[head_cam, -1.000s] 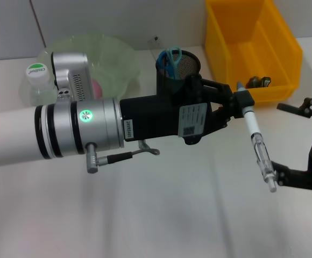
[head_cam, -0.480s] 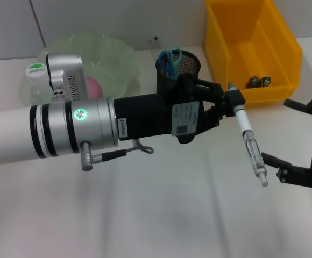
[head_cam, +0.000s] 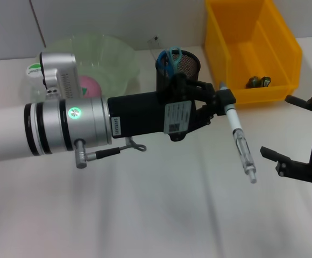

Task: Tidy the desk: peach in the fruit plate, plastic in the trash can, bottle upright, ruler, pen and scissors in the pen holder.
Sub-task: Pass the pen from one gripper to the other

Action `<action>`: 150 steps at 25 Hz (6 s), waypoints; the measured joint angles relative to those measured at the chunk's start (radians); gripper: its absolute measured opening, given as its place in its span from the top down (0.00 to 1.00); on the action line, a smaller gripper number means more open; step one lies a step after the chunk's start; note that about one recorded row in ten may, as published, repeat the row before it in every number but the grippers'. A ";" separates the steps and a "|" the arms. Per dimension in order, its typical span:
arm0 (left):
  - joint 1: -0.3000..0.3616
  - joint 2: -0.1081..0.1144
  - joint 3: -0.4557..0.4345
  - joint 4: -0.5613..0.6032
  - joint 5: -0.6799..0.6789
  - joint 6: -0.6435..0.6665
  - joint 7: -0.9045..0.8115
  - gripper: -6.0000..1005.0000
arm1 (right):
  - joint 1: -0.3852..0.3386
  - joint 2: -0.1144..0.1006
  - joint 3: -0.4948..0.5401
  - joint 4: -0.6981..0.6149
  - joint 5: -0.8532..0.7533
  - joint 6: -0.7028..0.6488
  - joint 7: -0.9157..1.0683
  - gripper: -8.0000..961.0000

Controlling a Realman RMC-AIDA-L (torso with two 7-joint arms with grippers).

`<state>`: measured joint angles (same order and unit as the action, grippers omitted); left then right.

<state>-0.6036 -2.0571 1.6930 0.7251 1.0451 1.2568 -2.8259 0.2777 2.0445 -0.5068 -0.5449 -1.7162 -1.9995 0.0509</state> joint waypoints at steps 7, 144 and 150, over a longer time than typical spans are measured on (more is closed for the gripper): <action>-0.012 0.005 -0.089 0.009 0.076 0.037 -0.006 0.85 | 0.013 0.007 0.034 0.023 0.002 0.003 -0.015 0.16; -0.317 0.051 -0.521 -0.101 0.510 0.207 -0.053 0.84 | 0.218 0.038 -0.029 0.215 0.046 0.045 -0.769 0.67; -0.317 0.051 -0.521 -0.101 0.510 0.208 -0.053 0.84 | 0.219 0.037 -0.038 0.213 0.046 0.041 -0.771 0.78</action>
<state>-0.9202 -2.0065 1.1719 0.6243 1.5553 1.4651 -2.8784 0.4965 2.0815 -0.5447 -0.3324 -1.6705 -1.9581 -0.7196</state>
